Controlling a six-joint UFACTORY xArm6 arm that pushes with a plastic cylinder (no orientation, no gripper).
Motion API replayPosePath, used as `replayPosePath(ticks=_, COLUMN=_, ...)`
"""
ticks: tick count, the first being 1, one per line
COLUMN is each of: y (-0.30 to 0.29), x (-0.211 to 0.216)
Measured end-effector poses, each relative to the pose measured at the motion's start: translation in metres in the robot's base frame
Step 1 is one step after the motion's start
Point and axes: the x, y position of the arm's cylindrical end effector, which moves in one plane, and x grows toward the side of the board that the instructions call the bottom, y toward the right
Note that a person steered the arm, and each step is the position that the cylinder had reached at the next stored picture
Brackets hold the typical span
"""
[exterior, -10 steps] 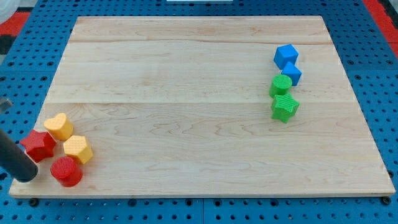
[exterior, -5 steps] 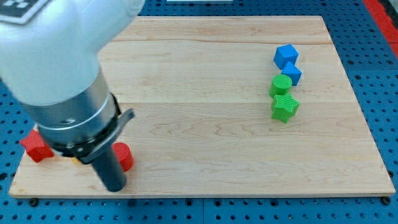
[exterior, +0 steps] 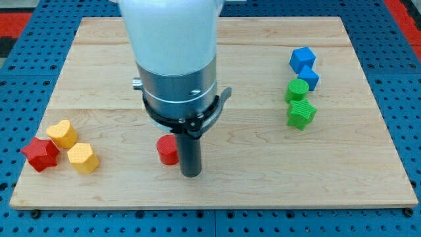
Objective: Push red circle below green star
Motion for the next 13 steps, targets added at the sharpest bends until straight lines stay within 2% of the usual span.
replayPosePath(ticks=2, y=-0.039, x=0.002)
replayPosePath(ticks=4, y=-0.025, x=-0.052)
replayPosePath(ticks=6, y=-0.071, x=-0.06)
replayPosePath(ticks=7, y=-0.07, x=-0.086)
replayPosePath(ticks=8, y=-0.023, x=-0.105)
replayPosePath(ticks=9, y=0.05, x=-0.106)
replayPosePath(ticks=10, y=0.097, x=-0.106)
replayPosePath(ticks=12, y=0.037, x=-0.105)
replayPosePath(ticks=13, y=0.042, x=-0.087)
